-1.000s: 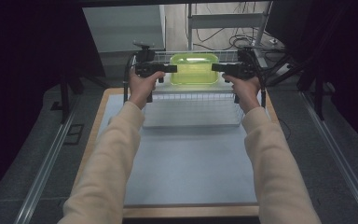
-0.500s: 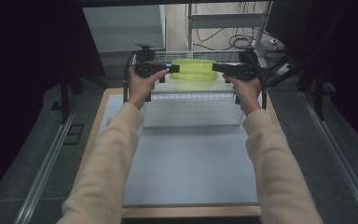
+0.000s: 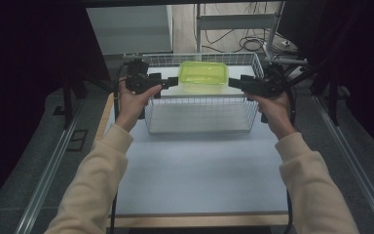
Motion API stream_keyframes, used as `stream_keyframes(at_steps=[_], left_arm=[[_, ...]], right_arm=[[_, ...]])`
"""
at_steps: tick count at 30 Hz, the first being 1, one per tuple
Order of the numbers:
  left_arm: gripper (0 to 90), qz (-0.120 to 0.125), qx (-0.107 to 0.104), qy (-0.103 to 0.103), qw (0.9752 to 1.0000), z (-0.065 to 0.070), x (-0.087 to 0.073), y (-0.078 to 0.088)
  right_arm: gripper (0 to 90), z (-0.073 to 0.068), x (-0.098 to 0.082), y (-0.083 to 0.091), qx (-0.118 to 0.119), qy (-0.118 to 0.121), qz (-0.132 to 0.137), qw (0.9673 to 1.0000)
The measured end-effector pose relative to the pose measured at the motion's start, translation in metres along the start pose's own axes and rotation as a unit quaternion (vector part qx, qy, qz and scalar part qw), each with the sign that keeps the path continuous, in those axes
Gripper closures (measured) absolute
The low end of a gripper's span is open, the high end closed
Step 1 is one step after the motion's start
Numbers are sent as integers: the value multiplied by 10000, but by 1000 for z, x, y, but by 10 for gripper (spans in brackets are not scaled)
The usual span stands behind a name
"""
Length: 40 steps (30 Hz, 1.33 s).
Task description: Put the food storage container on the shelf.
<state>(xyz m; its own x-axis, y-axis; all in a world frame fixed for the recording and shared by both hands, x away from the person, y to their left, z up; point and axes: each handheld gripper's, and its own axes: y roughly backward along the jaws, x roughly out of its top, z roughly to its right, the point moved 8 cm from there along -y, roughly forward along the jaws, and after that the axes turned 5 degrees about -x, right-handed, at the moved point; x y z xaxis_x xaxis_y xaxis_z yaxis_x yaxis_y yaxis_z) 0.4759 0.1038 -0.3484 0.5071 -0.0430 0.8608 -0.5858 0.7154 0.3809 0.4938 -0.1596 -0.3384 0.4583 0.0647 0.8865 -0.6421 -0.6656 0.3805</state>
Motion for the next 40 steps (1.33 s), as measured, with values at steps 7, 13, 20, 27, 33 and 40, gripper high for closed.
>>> stream_keyframes(at_steps=[7, 13, 20, 27, 33, 40], left_arm=[[194, -75, -251, -149, 9995, 22, -53, 18], [195, -125, -604, -176, 9979, 46, -108, 27], [196, -364, -728, -188, 9965, 53, -164, 22], [197, -701, -831, -132, 9940, 52, -205, 20], [203, -612, -832, -56, 9946, 49, -206, 22], [214, -628, -559, -84, 9964, 38, -219, 20]], right_arm=[[317, -19, -53, 24, 339, 441, -177, 9983], [303, -25, -105, 42, 583, 510, -253, 9967], [290, -28, -156, 55, 638, 608, -419, 9952], [285, -29, -204, 51, 748, 550, -667, 9934], [282, -32, -210, 47, 688, 630, -721, 9930], [257, -26, -213, 52, 394, 862, -304, 9950]])
